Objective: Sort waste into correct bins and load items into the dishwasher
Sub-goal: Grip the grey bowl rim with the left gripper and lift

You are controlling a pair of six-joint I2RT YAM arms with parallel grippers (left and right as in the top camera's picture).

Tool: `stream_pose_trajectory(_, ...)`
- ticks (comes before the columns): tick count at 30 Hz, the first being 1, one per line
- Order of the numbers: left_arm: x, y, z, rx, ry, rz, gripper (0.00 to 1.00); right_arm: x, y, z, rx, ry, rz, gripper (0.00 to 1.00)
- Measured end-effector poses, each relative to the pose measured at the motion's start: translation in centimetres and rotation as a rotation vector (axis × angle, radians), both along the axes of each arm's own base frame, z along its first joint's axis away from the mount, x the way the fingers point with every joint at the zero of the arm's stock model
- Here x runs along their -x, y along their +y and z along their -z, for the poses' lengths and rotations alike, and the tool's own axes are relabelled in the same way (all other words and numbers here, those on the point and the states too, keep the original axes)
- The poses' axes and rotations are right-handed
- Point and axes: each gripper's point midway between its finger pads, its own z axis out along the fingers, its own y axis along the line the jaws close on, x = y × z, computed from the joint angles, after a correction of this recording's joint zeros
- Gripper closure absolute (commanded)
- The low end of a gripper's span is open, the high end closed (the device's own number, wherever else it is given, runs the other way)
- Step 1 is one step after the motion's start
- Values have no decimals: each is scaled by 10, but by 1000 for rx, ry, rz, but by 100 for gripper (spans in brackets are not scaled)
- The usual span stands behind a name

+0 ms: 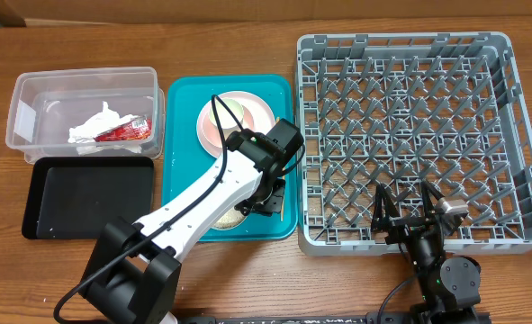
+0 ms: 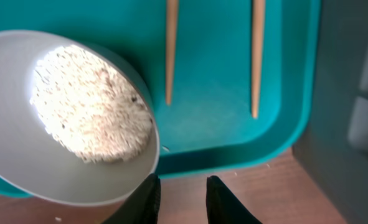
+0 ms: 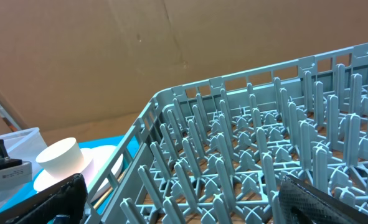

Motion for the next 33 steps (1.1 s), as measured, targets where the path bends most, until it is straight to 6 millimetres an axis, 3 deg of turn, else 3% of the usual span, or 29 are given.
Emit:
stream_pose_trajectory(12,-12,3,18,-16,-76,0,69,0,0,0,0,0,0,0)
stream_pose_trajectory(24,-11,11,34,-38,-95,0,69,0,0,0,-1,-1,0,0)
stream_pose_trajectory(33,-5,15,43,-50,-81,0,74,0,0,0,0,0,0,0)
